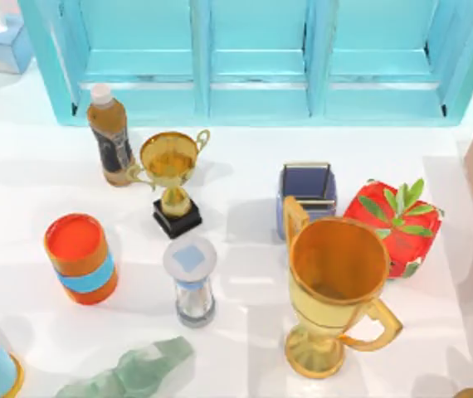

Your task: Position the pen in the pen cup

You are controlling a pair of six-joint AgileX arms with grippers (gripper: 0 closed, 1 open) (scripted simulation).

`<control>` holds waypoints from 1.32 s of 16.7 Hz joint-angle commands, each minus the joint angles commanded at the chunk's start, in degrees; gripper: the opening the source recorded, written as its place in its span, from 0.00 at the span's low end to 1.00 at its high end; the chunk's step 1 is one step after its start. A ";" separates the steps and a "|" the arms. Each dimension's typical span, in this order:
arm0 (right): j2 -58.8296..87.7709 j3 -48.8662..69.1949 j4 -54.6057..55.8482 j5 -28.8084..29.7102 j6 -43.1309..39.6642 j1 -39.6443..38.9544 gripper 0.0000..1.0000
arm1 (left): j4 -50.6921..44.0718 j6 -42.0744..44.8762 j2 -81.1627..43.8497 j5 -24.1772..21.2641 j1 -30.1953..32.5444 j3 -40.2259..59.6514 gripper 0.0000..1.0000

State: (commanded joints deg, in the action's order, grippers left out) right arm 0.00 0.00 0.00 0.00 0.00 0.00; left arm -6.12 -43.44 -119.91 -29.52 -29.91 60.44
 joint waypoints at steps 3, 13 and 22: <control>0.00 0.00 0.00 0.00 0.00 0.00 1.00 | -3.11 0.85 3.89 -0.28 -2.30 0.64 0.00; 0.00 0.00 0.00 0.00 0.00 0.00 1.00 | -32.98 14.03 25.85 -4.10 -14.46 -1.00 0.00; 0.00 0.00 0.00 0.00 0.00 0.00 1.00 | -47.60 21.68 39.11 -6.72 -21.57 -1.58 0.00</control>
State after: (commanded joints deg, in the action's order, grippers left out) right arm 0.00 0.00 0.00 0.00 0.00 0.00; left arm -53.73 -21.76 -80.79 -36.24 -51.48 58.86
